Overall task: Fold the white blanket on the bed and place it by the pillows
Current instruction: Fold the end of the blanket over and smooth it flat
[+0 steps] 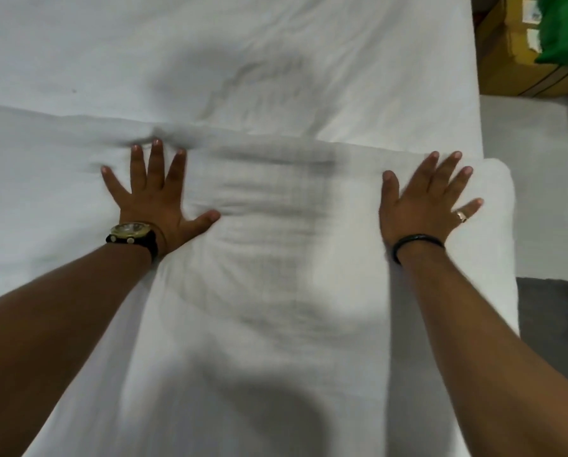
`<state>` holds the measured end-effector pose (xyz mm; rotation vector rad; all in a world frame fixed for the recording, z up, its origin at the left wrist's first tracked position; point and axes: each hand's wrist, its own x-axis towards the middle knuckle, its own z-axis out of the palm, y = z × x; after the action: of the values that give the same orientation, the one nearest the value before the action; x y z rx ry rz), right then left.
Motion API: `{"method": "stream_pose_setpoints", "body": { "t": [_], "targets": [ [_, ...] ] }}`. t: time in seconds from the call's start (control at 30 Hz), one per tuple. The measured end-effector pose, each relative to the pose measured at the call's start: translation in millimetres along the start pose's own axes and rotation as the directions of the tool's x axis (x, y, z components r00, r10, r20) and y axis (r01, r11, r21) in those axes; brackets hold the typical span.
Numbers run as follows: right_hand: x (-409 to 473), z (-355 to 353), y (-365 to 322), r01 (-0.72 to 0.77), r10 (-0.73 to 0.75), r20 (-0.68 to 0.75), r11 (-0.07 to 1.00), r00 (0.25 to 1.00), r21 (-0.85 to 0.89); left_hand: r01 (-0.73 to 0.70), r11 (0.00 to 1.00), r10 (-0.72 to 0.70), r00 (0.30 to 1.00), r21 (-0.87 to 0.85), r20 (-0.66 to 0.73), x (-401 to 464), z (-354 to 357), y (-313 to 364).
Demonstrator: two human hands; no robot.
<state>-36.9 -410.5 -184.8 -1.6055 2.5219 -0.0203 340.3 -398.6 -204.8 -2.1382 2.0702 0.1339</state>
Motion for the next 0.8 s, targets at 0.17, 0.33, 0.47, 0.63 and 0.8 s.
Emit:
{"method": "stream_pose_setpoints", "body": {
  "t": [0.17,0.33,0.47,0.63,0.8],
  "targets": [
    [-116,35,-93,0.515,-0.515,-0.019,0.856,0.857,0.030,-0.005,1.000,0.006,0.999,0.009,-0.047,3,7,-4],
    [-106,28,-50,0.363,-0.363,0.005,0.932,0.932,0.001,0.001,1.000,-0.001,1.000,0.019,0.004,-2,-6,1],
    [-109,14,22,0.073,-0.068,0.068,0.995,0.995,-0.065,-0.110,0.993,0.102,0.979,0.039,0.178,-21,-34,-36],
    [-165,9,22,-0.168,0.161,0.132,0.985,0.978,0.043,-0.207,0.971,0.151,0.920,0.120,0.361,-110,-47,-171],
    [-338,28,-178,0.086,-0.111,0.165,0.984,0.980,0.155,-0.300,0.947,0.261,0.927,0.114,0.269,-182,-22,-225]
  ]
}}
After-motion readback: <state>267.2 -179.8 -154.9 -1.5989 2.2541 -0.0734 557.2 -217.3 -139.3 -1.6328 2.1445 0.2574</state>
